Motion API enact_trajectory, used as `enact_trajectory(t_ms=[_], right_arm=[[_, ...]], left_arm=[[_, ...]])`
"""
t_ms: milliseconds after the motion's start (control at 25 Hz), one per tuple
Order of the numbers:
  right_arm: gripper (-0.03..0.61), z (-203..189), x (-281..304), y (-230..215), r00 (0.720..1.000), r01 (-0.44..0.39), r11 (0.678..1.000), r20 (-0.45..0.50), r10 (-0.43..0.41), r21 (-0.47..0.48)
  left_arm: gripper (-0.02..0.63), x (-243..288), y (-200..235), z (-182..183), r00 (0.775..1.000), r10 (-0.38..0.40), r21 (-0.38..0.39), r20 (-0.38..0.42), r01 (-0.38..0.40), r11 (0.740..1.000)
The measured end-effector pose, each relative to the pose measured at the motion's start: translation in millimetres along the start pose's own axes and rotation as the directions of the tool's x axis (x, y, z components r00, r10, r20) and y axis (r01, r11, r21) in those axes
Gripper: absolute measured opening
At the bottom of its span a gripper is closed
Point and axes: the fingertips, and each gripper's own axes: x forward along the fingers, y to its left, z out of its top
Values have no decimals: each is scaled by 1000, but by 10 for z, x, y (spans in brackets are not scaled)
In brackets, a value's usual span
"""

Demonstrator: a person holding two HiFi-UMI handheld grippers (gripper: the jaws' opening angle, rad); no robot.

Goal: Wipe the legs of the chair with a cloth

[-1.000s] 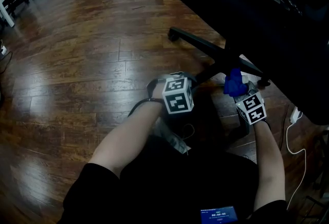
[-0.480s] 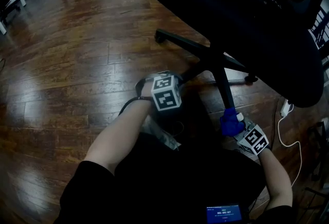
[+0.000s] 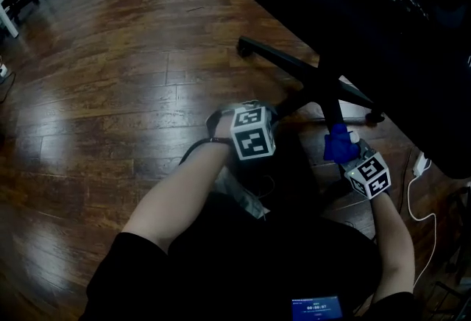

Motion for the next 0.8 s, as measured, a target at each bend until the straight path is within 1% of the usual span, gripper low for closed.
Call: enact_trajectory(t_ms=[80,160,200,280,400,520,640,800], right_arm=[[78,262,200,-293,997,69,998,44,-69,-6],[80,488,350,-555,987,129,991,94,-130,23],[81,567,400,-645,983,145,989,110,-149,39],[83,647,445,-711,980,147,988,124,-153,56],[81,607,409,-631,982,130,989,130,-139,68],[81,457,324,-444,990,107,994,84,-109,27],[81,214,145,-159,999,38,999,34,-39,19],[80,-251,-254,319,999,-55,997,4,55,50]], left_arm=[[0,11,-11,6,1000,0,27,-5,0,1000],[0,12,-17,5,1000,-3,31,-3,3,1000],[0,9,-17,2,1000,-4,28,-1,4,1000],[0,3,-9,-4,1000,-2,25,-1,2,1000],[0,5,-16,-25,1000,0,31,-8,0,1000],[0,10,-20,-24,1000,7,34,-11,-7,999],[0,10,-18,-28,1000,16,43,-23,-15,999],[0,20,-16,-33,999,22,45,-32,-21,999]])
